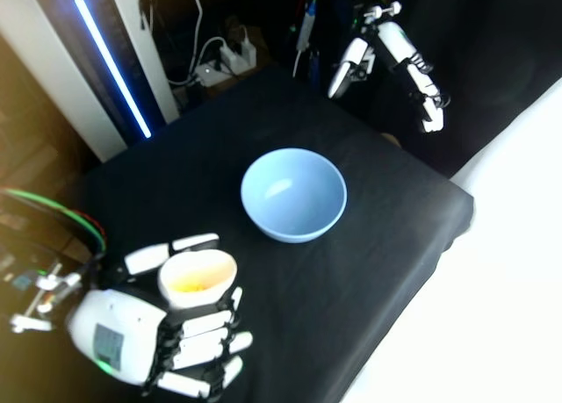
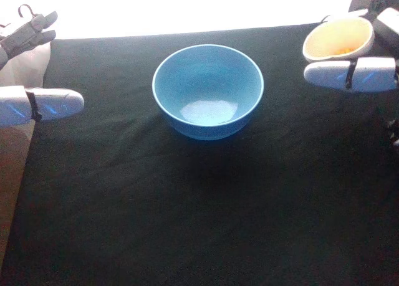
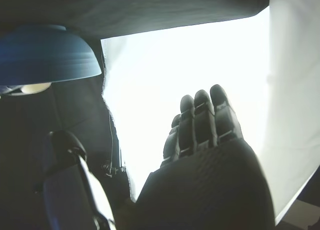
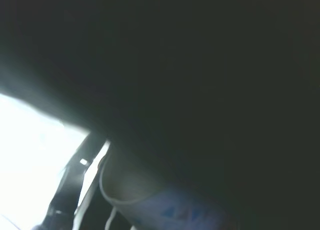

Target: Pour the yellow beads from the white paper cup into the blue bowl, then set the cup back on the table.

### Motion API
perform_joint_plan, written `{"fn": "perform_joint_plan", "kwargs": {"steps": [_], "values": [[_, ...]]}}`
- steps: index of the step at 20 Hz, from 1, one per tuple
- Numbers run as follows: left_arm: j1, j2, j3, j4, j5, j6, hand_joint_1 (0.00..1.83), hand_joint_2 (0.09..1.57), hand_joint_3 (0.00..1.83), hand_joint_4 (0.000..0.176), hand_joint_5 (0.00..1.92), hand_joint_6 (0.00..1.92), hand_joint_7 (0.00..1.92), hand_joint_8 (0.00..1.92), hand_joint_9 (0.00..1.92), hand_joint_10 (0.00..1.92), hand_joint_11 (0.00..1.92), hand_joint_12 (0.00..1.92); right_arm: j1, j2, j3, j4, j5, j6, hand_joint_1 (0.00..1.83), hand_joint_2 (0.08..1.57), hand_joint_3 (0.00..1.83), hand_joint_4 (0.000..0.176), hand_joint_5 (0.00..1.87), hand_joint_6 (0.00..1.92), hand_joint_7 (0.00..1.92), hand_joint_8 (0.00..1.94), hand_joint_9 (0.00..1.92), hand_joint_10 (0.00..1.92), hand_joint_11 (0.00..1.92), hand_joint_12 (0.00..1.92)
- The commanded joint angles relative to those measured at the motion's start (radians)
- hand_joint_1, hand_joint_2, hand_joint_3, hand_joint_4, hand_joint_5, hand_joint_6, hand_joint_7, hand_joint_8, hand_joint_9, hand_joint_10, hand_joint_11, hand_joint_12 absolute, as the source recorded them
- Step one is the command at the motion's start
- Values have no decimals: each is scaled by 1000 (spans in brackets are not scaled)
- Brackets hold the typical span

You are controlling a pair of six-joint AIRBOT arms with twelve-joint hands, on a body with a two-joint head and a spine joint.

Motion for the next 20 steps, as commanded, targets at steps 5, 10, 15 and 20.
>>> {"fn": "perform_joint_plan", "kwargs": {"steps": [5, 10, 15, 20], "values": [[-11, 2, 9, -14, -123, -8, 549, 752, 0, 45, 20, 1, 212, 1, 112, 3, 0, 176, 28, 9, -2, 2, 150, 10, 981, 1170, 0, 140, 870, 1145, 956, 4, 687, 6, 33, 968], [-22, 2, 11, -2, -117, -8, 552, 753, 0, 26, 35, 5, 111, 0, 66, 0, 0, 197, 107, 17, -2, -93, 129, 10, 991, 1166, 2, 125, 879, 1131, 999, 6, 768, 14, 58, 1122], [-37, -2, 16, 17, -101, -8, 552, 756, 1, 51, 14, 1, 150, 4, 149, 19, 0, 197, 167, 17, 6, -176, 77, 9, 993, 1192, 0, 72, 833, 1205, 964, 0, 817, 3, 362, 884], [-48, -6, 18, 30, -89, -8, 565, 748, 0, 45, 10, 1, 197, 5, 289, 9, 0, 479, 194, 15, 12, -236, 36, 9, 1012, 1195, 0, 28, 830, 1210, 973, 1, 978, 20, 562, 963]]}}
